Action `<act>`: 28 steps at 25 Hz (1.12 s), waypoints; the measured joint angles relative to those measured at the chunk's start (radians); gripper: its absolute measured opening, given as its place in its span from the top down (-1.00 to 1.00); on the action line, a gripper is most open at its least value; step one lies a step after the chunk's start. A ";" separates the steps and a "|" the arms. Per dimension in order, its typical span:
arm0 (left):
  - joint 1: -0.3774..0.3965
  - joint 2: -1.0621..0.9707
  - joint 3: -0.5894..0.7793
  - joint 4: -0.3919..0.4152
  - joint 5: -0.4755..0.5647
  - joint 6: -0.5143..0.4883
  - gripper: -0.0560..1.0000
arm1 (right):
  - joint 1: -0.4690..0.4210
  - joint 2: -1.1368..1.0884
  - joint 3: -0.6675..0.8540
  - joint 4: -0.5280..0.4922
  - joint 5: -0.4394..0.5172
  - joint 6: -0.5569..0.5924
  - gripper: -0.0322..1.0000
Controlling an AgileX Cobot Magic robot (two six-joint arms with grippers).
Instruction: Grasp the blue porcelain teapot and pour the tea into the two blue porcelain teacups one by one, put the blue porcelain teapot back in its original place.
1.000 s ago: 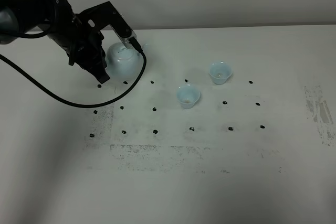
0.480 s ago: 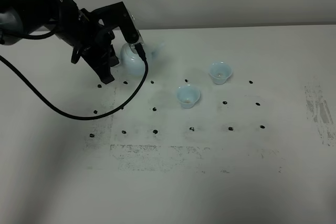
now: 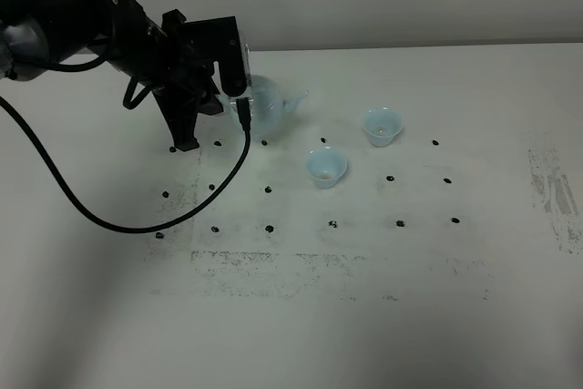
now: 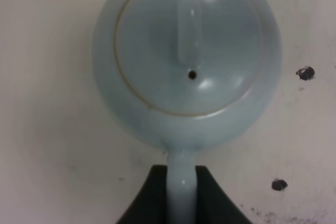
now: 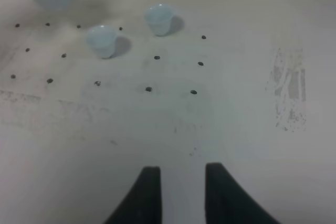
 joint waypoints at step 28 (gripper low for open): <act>-0.056 0.034 -0.008 0.139 -0.048 0.245 0.72 | 0.000 0.000 0.000 0.001 0.000 0.000 0.48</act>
